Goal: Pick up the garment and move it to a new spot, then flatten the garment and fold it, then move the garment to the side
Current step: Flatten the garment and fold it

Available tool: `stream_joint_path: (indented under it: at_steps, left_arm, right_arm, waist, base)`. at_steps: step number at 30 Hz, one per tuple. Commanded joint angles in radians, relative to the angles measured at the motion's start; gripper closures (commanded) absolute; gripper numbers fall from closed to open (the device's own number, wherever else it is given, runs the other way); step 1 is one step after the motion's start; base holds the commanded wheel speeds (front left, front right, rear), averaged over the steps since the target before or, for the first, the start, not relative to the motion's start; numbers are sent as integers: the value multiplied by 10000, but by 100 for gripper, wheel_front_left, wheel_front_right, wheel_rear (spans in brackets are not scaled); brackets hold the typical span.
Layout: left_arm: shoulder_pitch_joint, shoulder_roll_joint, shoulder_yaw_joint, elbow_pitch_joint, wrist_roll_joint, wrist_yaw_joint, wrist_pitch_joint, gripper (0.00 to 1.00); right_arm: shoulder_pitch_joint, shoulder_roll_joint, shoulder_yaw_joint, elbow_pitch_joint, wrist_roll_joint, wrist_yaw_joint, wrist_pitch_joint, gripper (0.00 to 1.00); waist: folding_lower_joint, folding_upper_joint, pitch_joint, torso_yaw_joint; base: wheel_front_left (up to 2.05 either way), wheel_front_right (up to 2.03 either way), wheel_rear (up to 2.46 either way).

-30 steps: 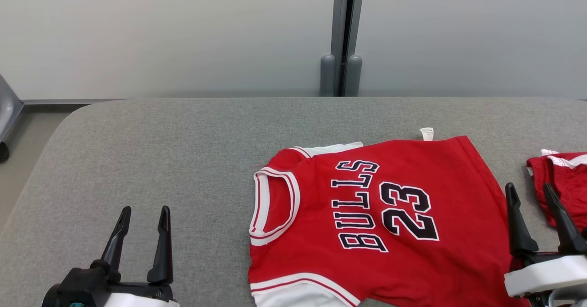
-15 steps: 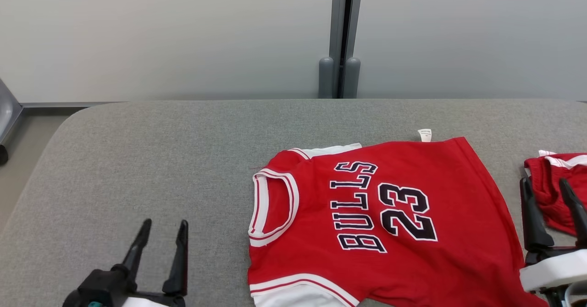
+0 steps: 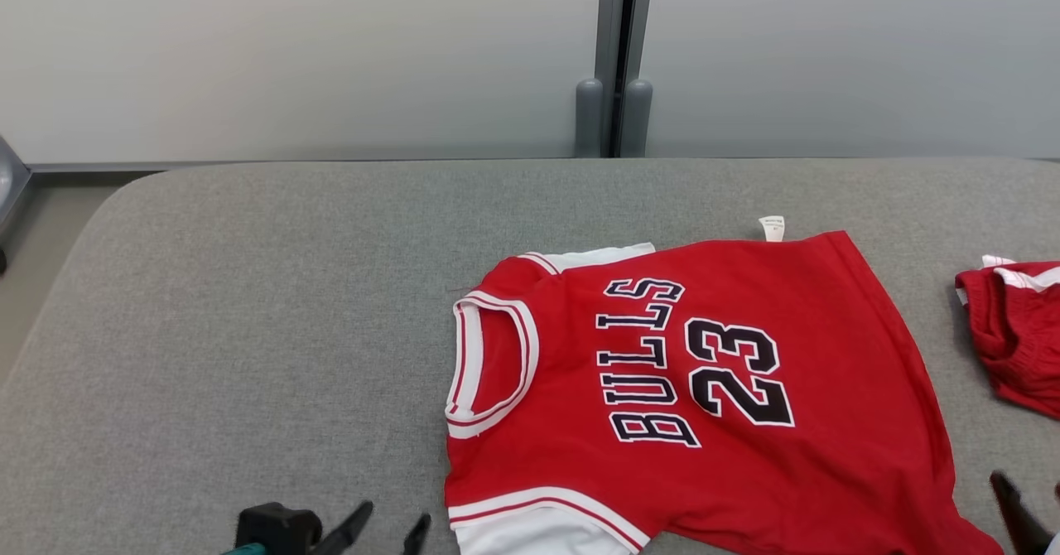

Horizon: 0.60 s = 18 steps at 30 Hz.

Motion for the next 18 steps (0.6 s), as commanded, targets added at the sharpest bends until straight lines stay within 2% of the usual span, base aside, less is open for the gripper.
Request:
stream_joint_path:
  at_steps: [1, 4, 7, 13, 18]
  left_arm:
    - [153, 86, -119, -158, -223, -55, 531, 0]
    - [269, 103, -367, -227, -486, -56, 1281, 0]
    - [324, 142, -584, -39, -663, -59, 1888, 0]
    - [219, 109, -773, 399, -796, 72, 2503, 0]
    - [-187, 21, -970, 928, -950, -62, 2471, 0]
  right_arm:
    - [274, 268, -189, -38, 248, 4, 716, 0]
    - [461, 609, -428, 17, 457, 4, 1575, 0]
    - [419, 882, -611, 194, 415, 4, 1992, 0]
    - [85, 1152, -497, 492, 293, 4, 2299, 0]
    - [-199, 1257, -230, 728, 336, 4, 2297, 0]
  waist:
    - [0, 0, 181, 29]
    - [0, 0, 323, 8]
    - [0, 0, 376, -44]
    - [0, 0, 442, -129]
    - [0, 0, 536, -136]
  base:
    - [0, 0, 0]
    - [0, 0, 0]
    - [0, 0, 0]
    - [0, 0, 0]
    - [0, 0, 0]
